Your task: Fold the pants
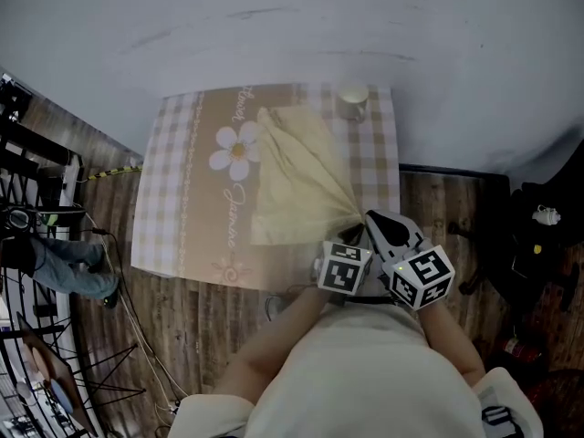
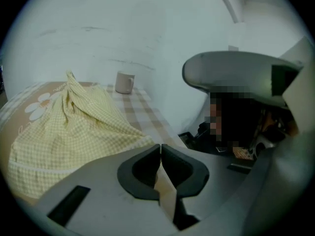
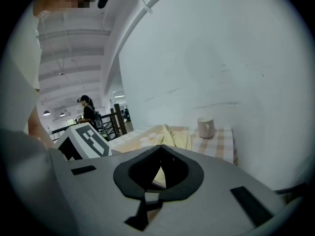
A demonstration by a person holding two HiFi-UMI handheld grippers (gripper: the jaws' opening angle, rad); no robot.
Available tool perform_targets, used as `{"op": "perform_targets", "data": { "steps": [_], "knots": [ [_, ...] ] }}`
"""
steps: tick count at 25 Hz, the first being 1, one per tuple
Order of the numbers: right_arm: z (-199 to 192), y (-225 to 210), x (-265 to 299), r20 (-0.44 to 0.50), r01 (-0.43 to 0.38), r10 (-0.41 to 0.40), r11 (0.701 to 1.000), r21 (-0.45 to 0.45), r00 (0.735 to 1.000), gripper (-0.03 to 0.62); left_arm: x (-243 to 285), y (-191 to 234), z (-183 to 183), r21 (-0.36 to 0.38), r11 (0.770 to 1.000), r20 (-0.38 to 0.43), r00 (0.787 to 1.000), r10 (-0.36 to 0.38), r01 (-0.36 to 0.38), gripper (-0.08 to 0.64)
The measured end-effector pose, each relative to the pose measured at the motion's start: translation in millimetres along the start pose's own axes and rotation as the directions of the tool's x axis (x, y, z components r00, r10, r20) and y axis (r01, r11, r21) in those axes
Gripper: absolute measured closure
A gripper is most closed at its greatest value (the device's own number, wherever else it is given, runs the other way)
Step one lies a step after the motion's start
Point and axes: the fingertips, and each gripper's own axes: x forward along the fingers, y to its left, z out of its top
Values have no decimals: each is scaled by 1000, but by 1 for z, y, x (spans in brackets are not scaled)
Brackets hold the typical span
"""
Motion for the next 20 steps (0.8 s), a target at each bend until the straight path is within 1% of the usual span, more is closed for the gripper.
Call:
{"op": "perform_targets", "data": {
  "steps": [5,11,13,15,18,19,20],
  "knots": [
    [-1,-6,-6,2,25,-25,1000,6,1000,592,5,-1,-15,59,998,-62,998,18,-14,548],
    [-2,-11,-9,1,44,-44,999,11,999,592,11,-3,-27,48,999,-105,995,-2,7,548],
    [-1,-11,-8,3,44,-44,999,10,999,592,12,-3,-27,47,999,-103,995,-7,12,548],
    [0,-10,-7,4,44,-44,999,8,999,592,12,-4,-26,35,999,-94,995,-31,34,548],
    [1,-11,-6,3,47,-47,999,8,999,592,10,-9,-26,6,996,-91,992,-92,93,544],
    [1,-11,-6,1,48,-48,999,8,999,592,10,-10,-23,0,994,-81,991,-106,107,523],
    [1,-11,-6,-1,49,-49,999,7,999,592,8,-10,-20,-2,994,-65,991,-113,113,479]
  ]
}}
